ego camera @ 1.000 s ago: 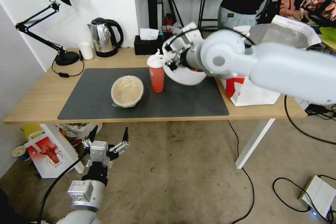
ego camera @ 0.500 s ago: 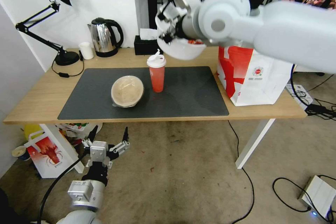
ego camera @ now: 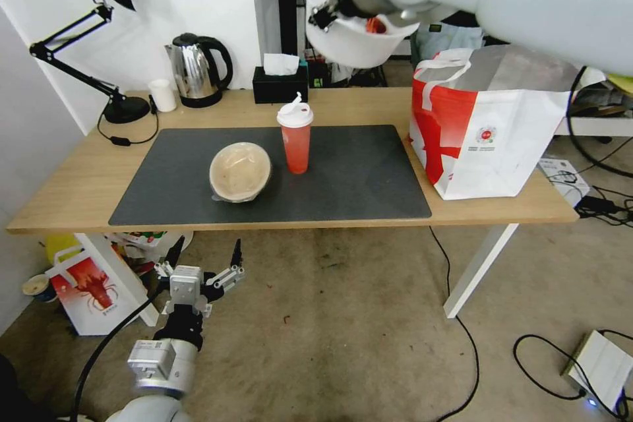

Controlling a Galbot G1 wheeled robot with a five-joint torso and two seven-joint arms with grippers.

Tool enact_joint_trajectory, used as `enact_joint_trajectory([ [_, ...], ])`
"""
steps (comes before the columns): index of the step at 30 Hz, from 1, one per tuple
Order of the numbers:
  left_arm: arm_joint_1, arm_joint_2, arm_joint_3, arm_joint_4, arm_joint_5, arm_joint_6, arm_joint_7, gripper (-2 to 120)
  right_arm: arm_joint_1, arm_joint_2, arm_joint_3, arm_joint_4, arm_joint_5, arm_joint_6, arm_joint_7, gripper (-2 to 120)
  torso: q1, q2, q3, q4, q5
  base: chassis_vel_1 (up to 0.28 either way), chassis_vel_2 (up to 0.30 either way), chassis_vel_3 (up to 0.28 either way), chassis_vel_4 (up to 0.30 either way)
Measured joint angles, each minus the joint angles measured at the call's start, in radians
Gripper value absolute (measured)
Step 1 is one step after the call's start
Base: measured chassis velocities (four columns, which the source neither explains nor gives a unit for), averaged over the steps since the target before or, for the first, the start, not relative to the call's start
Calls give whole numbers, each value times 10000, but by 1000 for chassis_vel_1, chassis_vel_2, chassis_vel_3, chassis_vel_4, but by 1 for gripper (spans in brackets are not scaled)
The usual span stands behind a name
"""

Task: Pick up the trash from the table and place it into the takeout bag.

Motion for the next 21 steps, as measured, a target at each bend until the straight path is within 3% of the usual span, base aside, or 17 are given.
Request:
enact_joint_trajectory([
  [8,0,0,0,0,0,0,0,100,663,-865,-680,-486,-13,-7,-358,0,0,0,1,1,2,0,0,0,0],
  [21,0,-1,0,0,0,0,0,100,259,-2356,-844,-807,-429,-12,-626,0,0,0,0,0,3,0,0,0,0],
])
